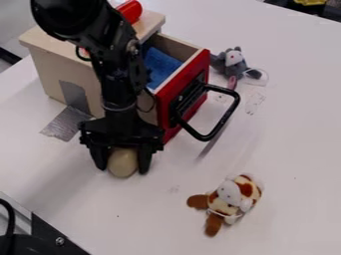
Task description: Put the brown object inside the drawer
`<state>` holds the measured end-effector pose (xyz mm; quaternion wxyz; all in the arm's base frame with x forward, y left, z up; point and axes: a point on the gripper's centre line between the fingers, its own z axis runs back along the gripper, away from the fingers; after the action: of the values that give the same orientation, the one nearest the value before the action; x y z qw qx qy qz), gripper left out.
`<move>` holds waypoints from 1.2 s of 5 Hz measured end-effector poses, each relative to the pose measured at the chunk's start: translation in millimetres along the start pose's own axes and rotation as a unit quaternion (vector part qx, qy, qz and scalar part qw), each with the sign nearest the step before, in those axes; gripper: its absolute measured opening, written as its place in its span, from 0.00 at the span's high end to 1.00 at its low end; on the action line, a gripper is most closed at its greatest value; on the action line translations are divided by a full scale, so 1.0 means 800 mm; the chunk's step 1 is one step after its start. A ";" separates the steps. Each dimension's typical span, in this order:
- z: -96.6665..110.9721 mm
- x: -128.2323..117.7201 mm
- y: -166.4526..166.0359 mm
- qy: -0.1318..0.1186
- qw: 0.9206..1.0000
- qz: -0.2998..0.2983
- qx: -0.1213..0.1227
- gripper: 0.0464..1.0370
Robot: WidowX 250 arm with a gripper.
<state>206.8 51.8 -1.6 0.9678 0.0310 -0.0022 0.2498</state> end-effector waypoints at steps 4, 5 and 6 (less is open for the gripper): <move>0.163 0.052 -0.013 -0.065 0.991 -0.091 -0.068 0.30; 0.178 0.092 -0.026 -0.076 0.989 -0.106 -0.072 0.30; 0.170 0.113 -0.034 -0.065 0.989 -0.116 -0.072 0.30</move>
<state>300.3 63.8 134.0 0.9878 -0.0222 -0.0790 0.1325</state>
